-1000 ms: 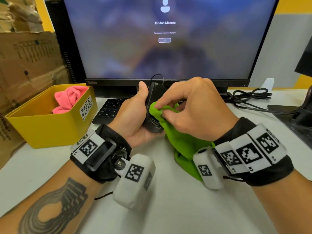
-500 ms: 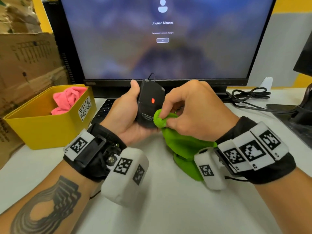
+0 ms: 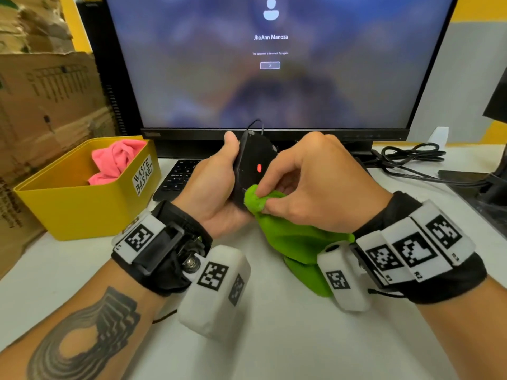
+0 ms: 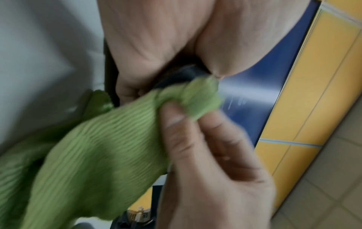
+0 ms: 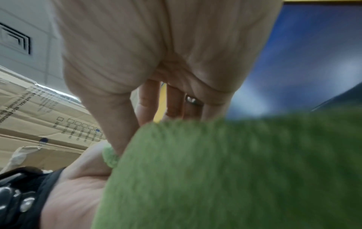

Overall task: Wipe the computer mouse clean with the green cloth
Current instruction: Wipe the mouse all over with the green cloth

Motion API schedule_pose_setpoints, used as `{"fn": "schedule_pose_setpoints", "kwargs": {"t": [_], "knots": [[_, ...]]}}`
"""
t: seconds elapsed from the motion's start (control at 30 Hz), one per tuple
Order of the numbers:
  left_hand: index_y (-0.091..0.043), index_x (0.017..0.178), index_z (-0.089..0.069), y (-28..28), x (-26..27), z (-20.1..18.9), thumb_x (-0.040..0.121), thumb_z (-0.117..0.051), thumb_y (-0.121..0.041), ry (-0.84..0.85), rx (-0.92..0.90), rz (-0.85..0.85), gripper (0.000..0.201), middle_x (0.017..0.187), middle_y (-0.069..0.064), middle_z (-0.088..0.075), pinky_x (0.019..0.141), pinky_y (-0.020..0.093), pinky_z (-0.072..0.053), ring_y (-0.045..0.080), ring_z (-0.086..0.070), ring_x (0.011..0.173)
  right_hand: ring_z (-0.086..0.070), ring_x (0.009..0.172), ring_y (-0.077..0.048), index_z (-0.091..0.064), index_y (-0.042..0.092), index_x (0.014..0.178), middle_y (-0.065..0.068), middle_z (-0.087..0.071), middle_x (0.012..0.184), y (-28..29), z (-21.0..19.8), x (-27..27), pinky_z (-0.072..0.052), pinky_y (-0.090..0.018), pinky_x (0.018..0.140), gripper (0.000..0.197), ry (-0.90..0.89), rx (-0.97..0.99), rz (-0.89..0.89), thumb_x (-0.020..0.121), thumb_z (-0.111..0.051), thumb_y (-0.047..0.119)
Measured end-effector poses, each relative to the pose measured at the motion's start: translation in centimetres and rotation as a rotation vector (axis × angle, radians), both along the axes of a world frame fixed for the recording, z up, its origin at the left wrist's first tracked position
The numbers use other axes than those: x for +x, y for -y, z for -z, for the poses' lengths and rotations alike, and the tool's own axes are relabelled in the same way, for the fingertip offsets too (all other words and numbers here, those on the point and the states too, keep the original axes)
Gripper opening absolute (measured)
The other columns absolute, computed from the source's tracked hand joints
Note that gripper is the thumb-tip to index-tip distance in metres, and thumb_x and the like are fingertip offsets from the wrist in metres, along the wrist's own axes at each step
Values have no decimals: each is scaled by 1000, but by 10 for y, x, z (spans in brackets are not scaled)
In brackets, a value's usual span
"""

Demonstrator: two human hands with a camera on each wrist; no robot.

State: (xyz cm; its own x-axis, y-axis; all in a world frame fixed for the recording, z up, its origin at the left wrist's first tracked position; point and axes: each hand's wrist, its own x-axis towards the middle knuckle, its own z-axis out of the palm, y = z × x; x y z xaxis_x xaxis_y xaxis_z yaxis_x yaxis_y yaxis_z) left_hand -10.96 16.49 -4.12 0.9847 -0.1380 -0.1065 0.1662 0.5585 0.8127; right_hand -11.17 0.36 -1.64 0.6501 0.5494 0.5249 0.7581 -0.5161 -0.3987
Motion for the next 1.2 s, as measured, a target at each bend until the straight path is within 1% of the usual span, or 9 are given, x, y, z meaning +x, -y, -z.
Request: {"fn": "schedule_pose_setpoints", "kwargs": {"t": [0.13,0.3,0.4,0.63,0.7,0.8,0.9,1.03,1.2], "knots": [[-6,146,-55,-2,0,0,104,-32,-67,-26,73,-32,77,143,27,-61,95,61,-55,44,-59,132,-68,67,1,-84,29,78,14,-75,68,8,1,7,-52,-13,65,9,-31,-25,51,70,-88,25],[-1,140,-60,7,-5,4,109,-36,-53,28,117,-45,65,101,19,-74,67,36,-64,29,-75,85,-67,65,-2,-83,29,78,13,-75,67,0,1,1,-53,-17,63,15,-45,11,-5,68,-90,20],[-2,143,-57,9,-4,7,110,-35,-50,71,164,-14,63,98,18,-72,66,33,-64,26,-74,78,-68,61,-9,-83,29,76,11,-74,64,-3,1,1,-57,-29,64,15,-36,83,-10,66,-91,21],[-20,148,-53,14,1,15,108,-22,-60,183,214,19,65,143,12,-64,108,51,-51,32,-63,129,-70,59,-8,-79,24,73,6,-73,65,0,3,12,-58,-30,64,9,-50,331,58,67,-81,31],[-29,143,-60,15,3,19,102,-26,-72,190,240,62,68,148,12,-49,115,63,-32,39,-50,128,-71,61,-9,-78,26,72,6,-73,65,2,2,18,-61,-34,68,12,-55,368,118,67,-79,37],[-20,138,-65,18,1,20,90,-41,-81,156,254,91,81,149,20,-45,115,65,-27,45,-49,129,-70,61,-9,-75,24,71,4,-72,63,2,1,21,-61,-37,70,13,-51,406,196,70,-79,37],[-28,137,-65,17,-1,18,101,-30,-69,204,283,23,65,140,34,-58,111,65,-41,42,-61,125,-69,62,-9,-73,22,70,5,-72,64,5,0,25,-60,-37,74,12,-44,435,249,71,-79,33],[-14,140,-58,9,-2,8,100,-36,-67,175,280,-6,69,121,17,-75,74,42,-65,27,-75,98,-75,73,-26,-68,17,75,-9,-76,73,19,-2,31,-62,-51,74,13,-212,589,239,74,-79,23],[2,137,-49,11,-5,11,88,-79,-21,270,405,63,61,124,25,-72,93,52,-59,36,-72,110,-64,57,-12,-59,16,76,6,-65,56,13,-1,30,-54,-32,57,22,-360,762,175,86,-77,10]]}}
